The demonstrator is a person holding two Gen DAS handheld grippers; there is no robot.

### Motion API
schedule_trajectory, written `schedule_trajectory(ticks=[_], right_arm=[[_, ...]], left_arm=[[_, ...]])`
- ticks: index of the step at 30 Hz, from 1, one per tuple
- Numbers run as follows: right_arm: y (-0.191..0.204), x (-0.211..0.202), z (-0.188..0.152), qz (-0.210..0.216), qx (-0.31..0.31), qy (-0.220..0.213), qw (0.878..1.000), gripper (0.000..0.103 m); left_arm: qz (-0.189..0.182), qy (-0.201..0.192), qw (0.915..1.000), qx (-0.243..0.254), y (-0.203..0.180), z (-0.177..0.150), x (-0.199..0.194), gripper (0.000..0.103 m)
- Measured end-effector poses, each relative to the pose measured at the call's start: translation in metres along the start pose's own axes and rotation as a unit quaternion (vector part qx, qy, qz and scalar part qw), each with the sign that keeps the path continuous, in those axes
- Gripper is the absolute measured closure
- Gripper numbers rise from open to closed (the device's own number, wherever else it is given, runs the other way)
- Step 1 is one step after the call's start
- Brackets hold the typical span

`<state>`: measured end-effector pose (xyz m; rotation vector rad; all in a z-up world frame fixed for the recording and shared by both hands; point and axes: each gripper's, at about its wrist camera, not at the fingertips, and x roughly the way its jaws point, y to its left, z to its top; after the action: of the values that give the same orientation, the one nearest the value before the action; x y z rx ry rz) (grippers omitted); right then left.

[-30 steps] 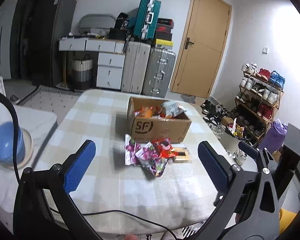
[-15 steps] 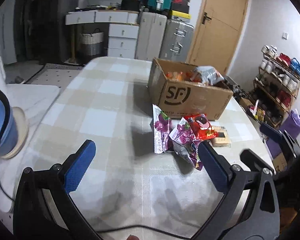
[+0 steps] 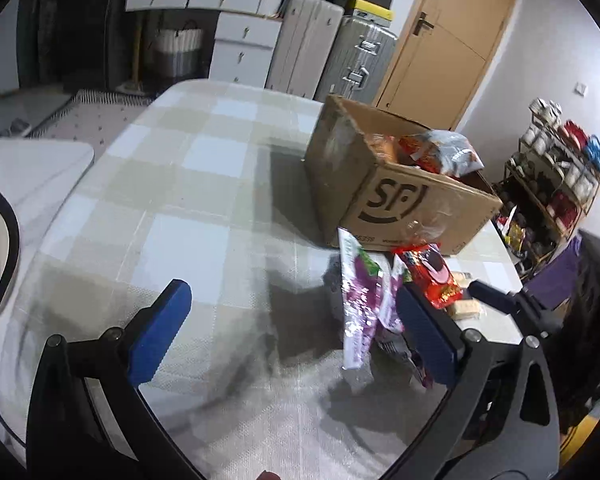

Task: Organize snacks
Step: 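Grasp the purple grape candy bag with the right gripper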

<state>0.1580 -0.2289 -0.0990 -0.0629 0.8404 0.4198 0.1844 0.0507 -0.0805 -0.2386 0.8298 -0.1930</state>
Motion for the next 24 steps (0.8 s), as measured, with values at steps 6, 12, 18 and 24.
schedule_trajectory(ticks=[6,12,18,24], right_arm=[[0.005,0.034,0.01,-0.005,-0.007,0.037,0.999,0.001],[0.01,0.056,0.018,-0.017,-0.018,0.054,0.998,0.017],[0.014,0.06,0.017,0.001,-0.029,0.058,0.998,0.044],[0.014,0.058,0.011,0.016,-0.027,0.053,0.998,0.049]], left_arm=[[-0.022,0.026,0.9981,-0.051,0.02,0.006,0.021,0.001],[-0.028,0.04,0.998,-0.041,0.017,0.007,0.039,0.001],[-0.04,0.059,0.996,-0.054,0.016,0.002,0.052,0.001],[-0.032,0.062,0.9966,-0.043,0.007,-0.003,0.056,0.001]])
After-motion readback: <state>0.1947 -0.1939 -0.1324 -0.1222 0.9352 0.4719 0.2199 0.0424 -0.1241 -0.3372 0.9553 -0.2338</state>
